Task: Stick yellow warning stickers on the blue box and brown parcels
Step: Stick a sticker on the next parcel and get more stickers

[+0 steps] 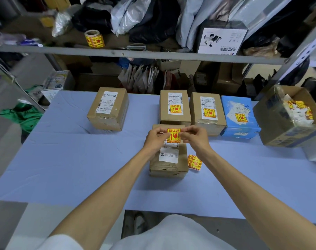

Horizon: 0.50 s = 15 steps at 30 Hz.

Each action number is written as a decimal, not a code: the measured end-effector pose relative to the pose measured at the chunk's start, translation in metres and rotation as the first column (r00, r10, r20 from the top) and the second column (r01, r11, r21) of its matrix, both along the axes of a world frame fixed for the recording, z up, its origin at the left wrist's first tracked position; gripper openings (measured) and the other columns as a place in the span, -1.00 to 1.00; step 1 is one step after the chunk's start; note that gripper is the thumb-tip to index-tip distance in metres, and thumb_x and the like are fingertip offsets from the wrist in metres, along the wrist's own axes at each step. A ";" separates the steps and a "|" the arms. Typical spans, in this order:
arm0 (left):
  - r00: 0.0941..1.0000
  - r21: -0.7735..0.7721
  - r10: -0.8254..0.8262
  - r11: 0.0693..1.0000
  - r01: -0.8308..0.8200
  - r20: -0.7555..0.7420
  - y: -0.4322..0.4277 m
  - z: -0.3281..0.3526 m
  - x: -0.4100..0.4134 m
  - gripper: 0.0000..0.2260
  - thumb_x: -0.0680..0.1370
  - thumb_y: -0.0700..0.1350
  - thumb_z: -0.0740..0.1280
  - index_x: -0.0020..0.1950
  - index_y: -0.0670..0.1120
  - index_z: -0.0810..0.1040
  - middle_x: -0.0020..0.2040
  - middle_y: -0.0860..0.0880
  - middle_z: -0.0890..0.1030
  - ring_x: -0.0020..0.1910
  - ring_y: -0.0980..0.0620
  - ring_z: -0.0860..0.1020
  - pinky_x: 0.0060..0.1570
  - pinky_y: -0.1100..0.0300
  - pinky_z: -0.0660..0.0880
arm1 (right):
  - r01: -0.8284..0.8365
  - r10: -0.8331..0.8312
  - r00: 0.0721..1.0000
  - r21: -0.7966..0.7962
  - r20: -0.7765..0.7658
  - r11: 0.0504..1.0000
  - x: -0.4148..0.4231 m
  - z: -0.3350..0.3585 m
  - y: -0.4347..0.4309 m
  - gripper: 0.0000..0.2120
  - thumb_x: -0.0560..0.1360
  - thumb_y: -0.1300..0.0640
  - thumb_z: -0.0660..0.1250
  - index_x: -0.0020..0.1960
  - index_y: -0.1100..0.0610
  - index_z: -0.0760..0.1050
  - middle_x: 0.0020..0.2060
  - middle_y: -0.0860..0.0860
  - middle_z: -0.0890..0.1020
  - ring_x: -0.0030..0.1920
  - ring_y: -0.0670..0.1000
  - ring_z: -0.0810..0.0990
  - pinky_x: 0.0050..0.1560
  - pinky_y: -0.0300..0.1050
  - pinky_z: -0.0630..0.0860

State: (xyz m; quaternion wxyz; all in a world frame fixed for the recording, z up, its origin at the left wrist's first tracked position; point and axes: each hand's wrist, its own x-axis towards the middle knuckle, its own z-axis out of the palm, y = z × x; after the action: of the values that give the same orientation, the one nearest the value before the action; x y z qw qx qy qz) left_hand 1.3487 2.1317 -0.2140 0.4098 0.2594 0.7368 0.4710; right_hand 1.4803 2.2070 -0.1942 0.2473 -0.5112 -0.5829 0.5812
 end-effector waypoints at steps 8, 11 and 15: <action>0.993 -0.062 0.030 0.997 -0.037 -0.114 -0.008 -0.005 -0.007 -0.87 0.49 -0.08 0.44 0.01 -0.06 0.64 -0.03 0.03 0.63 -0.09 0.11 0.55 -0.18 0.31 0.46 | -0.005 0.006 0.999 -0.013 0.033 1.000 -0.004 -0.006 -0.003 -0.69 0.34 0.33 0.50 0.02 0.20 0.49 -0.21 0.09 0.65 -0.20 -0.03 0.66 -0.35 -0.30 0.49; 0.994 -0.090 -0.010 0.996 0.000 -0.112 -0.014 -0.008 -0.007 -0.88 0.48 -0.10 0.45 -0.01 -0.06 0.63 -0.04 0.02 0.62 -0.06 0.07 0.56 -0.12 0.24 0.53 | -0.015 0.020 0.998 -0.076 0.064 0.997 -0.002 -0.012 -0.005 -0.66 0.36 0.33 0.49 0.06 0.20 0.45 -0.16 0.06 0.63 -0.15 0.00 0.65 -0.43 -0.36 0.48; 0.988 -0.098 -0.050 0.995 0.035 -0.148 -0.023 -0.014 -0.006 -0.93 0.46 -0.13 0.47 -0.11 -0.02 0.62 -0.15 0.05 0.62 -0.17 0.14 0.56 -0.22 0.34 0.47 | -0.028 0.044 0.991 -0.120 0.129 0.992 0.002 -0.022 -0.009 -0.63 0.37 0.31 0.49 0.06 0.13 0.39 -0.15 0.04 0.63 -0.18 -0.04 0.64 -0.39 -0.29 0.48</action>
State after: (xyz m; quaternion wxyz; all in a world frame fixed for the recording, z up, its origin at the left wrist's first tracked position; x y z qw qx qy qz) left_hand 1.3428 2.1092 -0.2282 0.3752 0.2898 0.7815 0.4056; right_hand 1.4827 2.1981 -0.2159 0.1673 -0.5513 -0.5718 0.5840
